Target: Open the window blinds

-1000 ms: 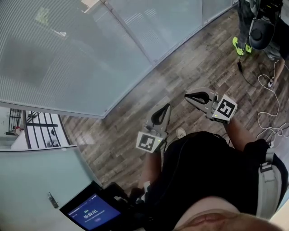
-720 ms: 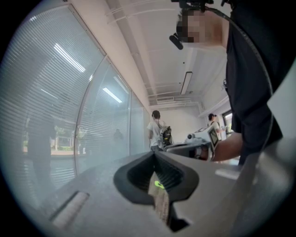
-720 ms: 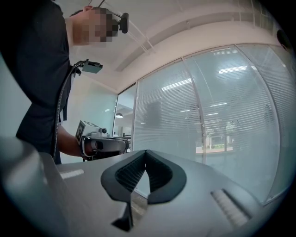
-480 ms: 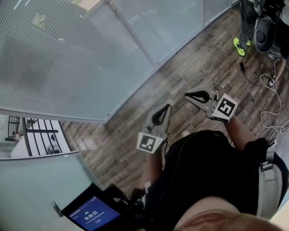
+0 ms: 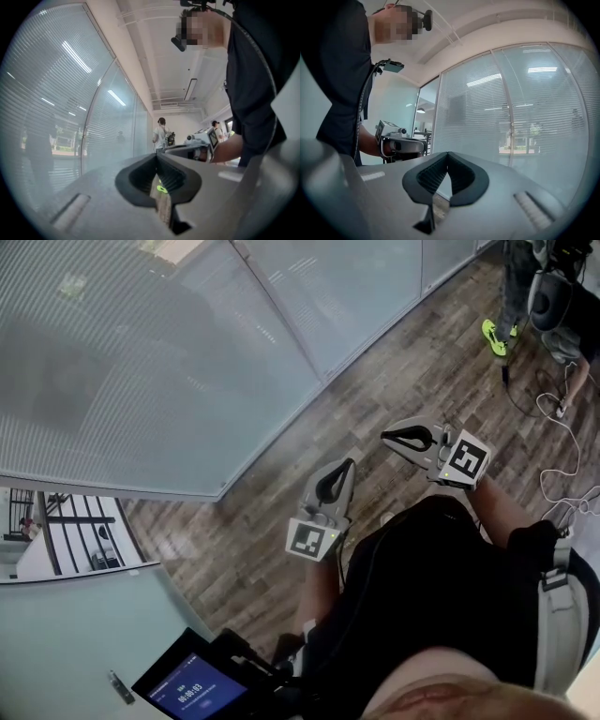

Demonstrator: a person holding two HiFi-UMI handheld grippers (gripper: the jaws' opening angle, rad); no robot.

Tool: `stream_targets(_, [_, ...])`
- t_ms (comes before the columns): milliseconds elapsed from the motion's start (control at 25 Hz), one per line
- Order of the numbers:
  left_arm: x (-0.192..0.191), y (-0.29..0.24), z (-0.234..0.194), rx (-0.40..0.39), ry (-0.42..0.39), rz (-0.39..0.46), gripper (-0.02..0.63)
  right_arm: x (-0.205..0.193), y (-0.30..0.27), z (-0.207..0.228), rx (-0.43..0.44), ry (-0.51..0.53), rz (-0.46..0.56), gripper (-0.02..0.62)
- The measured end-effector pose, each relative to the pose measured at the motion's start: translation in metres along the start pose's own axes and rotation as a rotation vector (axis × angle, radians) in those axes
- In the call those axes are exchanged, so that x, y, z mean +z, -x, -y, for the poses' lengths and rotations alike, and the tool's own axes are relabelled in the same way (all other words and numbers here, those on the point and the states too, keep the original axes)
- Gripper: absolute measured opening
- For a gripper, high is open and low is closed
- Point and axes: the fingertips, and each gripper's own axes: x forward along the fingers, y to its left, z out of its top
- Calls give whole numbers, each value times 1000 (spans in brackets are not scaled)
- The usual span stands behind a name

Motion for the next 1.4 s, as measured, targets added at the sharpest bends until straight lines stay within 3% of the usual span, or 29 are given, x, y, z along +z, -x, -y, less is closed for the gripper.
stream_targets(760, [-16,2,-20,20,31,-4,3,-10,-15,9,4,0,-26,6])
stream_targets(1400, [-6,-53,-93,93,10,-42,3,-2,-67,97,82,-16,6,6])
